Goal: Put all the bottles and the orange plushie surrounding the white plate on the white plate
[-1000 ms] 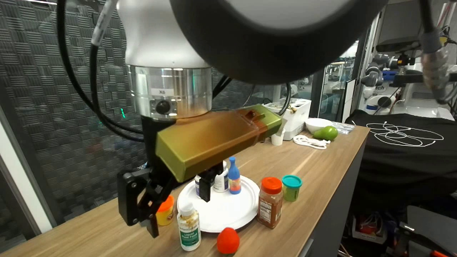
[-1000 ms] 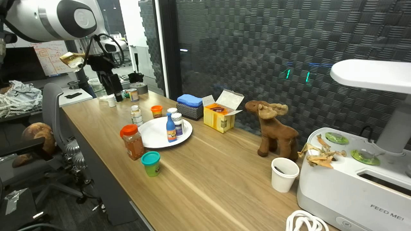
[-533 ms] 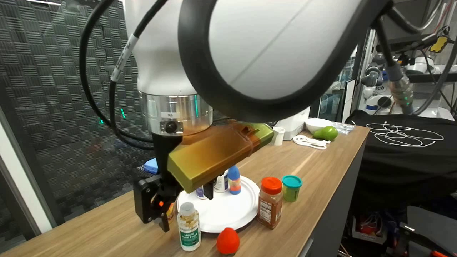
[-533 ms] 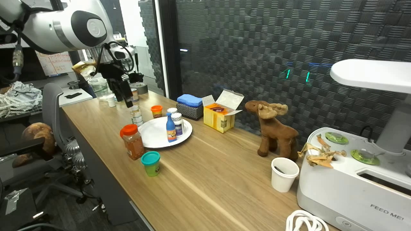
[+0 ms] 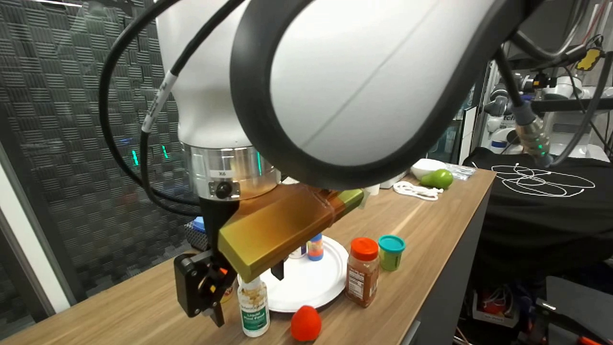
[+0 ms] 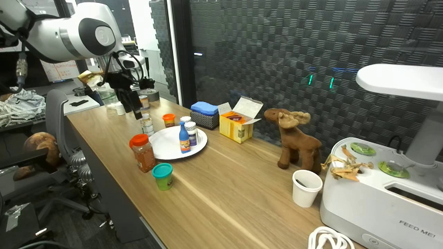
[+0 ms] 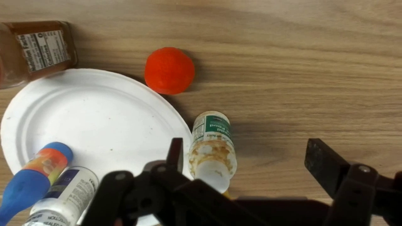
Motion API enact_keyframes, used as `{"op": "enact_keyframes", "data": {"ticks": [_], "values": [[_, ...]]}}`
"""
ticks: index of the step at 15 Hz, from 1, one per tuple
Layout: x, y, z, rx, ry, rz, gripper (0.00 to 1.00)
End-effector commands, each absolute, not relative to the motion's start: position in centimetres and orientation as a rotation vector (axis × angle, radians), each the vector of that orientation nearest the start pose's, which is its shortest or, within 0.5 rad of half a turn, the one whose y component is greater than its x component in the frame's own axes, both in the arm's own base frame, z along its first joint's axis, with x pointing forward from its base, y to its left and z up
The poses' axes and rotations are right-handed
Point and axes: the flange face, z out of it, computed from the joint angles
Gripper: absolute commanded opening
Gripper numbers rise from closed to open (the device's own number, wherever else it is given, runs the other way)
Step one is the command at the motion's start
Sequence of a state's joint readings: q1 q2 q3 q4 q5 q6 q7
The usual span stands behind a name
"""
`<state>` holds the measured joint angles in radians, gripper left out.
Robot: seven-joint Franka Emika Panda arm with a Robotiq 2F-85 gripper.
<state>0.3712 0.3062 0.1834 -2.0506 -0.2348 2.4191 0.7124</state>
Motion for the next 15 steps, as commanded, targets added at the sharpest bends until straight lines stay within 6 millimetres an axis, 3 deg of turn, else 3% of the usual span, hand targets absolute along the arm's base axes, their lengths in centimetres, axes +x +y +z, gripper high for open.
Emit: {"op": "enact_keyframes", "data": {"ticks": [1, 4, 7, 11, 15], "values": [[52.1, 32.0, 30.1, -3.172, 0.024, -0.268, 0.96], [52.9, 32.0, 29.9, -3.178, 0.048, -0.29, 0.92], [53.8, 31.8, 29.5, -3.183, 0.078, -0.302, 0.79], [54.5, 31.6, 28.8, -3.193, 0.099, -0.306, 0.38], [54.9, 31.2, 29.8, -3.195, 0.121, -0.344, 0.09]]}}
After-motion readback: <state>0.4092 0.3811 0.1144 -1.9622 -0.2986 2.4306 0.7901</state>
